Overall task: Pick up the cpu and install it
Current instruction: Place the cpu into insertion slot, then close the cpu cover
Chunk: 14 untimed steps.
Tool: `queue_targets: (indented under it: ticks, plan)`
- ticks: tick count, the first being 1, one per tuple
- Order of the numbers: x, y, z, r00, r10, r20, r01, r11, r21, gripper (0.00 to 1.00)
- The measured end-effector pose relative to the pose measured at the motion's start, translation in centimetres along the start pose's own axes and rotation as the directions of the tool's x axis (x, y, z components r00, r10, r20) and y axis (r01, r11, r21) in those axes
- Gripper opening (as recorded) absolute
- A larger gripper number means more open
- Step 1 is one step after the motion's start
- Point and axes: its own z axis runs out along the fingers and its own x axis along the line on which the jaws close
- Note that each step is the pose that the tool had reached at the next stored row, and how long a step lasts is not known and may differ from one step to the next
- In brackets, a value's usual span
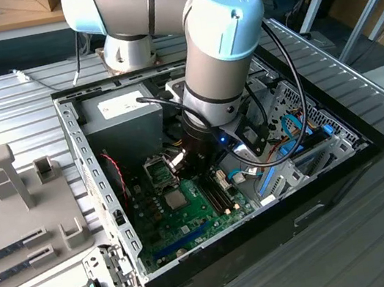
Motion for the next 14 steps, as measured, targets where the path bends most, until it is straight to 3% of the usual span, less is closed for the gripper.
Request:
queue_targets:
  ticks: [9,11,12,14]
  plan:
    - [0.04,0.04,-0.03,1.0000,0.000,-0.0001,0.000,1.0000,0.0002,0.11]
    - [0.12,0.47,-0.02,1.0000,-0.002,-0.0001,0.002,1.0000,-0.0036,0.11]
    - [0.12,0.55,-0.02,1.0000,-0.002,0.0000,0.002,0.9999,-0.0107,0.11]
    - [0.12,0.69,-0.01,1.0000,-0.002,0.0009,0.002,0.9986,-0.0529,0.11]
